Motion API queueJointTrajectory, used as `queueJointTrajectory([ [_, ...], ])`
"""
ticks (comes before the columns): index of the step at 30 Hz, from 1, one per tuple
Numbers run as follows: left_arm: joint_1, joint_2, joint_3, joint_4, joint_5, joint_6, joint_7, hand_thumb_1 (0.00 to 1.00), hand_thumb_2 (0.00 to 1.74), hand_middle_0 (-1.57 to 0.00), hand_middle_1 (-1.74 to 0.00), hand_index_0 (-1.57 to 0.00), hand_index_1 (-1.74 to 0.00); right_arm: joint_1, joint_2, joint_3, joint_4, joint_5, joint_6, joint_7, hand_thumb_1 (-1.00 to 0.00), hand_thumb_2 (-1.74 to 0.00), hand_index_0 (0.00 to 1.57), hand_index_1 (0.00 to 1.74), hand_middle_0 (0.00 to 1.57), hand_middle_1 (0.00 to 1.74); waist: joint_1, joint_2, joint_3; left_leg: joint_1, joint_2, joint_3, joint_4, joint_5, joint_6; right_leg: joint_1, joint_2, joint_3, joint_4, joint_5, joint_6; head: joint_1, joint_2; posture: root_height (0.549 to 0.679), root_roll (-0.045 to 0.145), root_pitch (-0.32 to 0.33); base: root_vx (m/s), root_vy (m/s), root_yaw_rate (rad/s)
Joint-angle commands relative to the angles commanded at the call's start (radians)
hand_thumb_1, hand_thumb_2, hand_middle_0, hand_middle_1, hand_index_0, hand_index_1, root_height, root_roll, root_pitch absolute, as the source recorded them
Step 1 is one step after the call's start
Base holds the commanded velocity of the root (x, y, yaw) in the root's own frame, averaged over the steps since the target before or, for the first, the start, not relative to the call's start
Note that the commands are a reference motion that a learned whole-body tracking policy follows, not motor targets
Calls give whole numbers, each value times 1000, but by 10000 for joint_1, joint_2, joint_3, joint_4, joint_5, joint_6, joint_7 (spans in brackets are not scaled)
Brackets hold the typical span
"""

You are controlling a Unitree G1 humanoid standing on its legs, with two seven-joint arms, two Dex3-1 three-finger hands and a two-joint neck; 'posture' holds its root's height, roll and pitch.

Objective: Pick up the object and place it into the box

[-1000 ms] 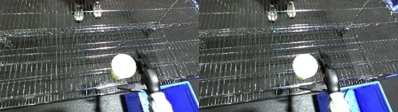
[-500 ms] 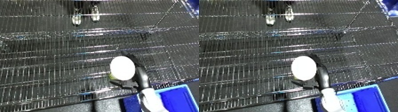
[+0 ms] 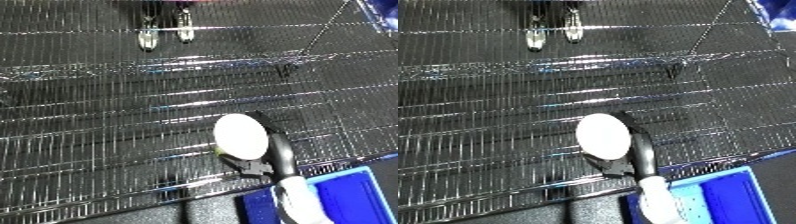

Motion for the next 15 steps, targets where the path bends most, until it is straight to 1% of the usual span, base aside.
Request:
queueJointTrajectory([
  [3,190,19,82,-9,23,-54,-92,1000,1740,-1570,-1740,-1570,-1740,436,11,-204,-698,-76,8,-215,-700,-1218,1099,1218,1099,1218,-117,-80,0,276,54,12,-188,27,-11,275,49,33,-217,46,6,-60,-90,615,45,171,-55,22,-98],
  [4,331,13,153,-35,69,-73,-158,1000,1740,-1570,-1740,-1570,-1740,869,60,-417,-1331,-119,37,-345,-700,-1218,1099,1218,1099,1218,-226,-156,0,527,112,16,-333,38,-13,514,82,68,-380,76,18,-98,-241,618,45,161,-62,19,-124],
  [5,331,13,153,-35,69,-73,-158,1000,1740,-1570,-1740,-1570,-1740,869,60,-417,-1331,-119,37,-345,-700,-1218,1099,1218,1099,1218,-226,-156,0,527,112,16,-333,38,-13,514,82,68,-380,76,18,-98,-241,618,45,161,-62,19,-124],
  [8,476,-13,256,-49,124,-100,-245,1000,1740,-1570,-1740,-1570,-1740,1489,155,-753,-2186,-143,58,-473,-700,-1218,1099,1218,1099,1218,-393,-268,0,901,205,24,-531,39,-7,857,118,129,-598,108,38,-102,-373,622,46,146,-59,16,-124],
  [12,585,-47,443,-4,191,-44,-358,1000,1740,-1570,-1740,-1570,-1740,2350,355,-1250,-3190,-86,-75,-627,-700,-1218,1099,1218,1099,1218,-650,-424,0,1455,341,40,-775,23,-13,1363,152,208,-882,139,65,32,-710,627,47,122,-54,12,-145],
  [15,688,-53,573,37,244,24,-453,1000,1740,-1570,-1740,-1570,-1740,2981,526,-1625,-3807,-105,-211,-742,-700,-1218,1099,1218,1099,1218,-845,-513,0,1859,438,66,-956,22,-21,1730,165,272,-1096,179,85,150,-817,631,49,103,-42,10,-155],
])
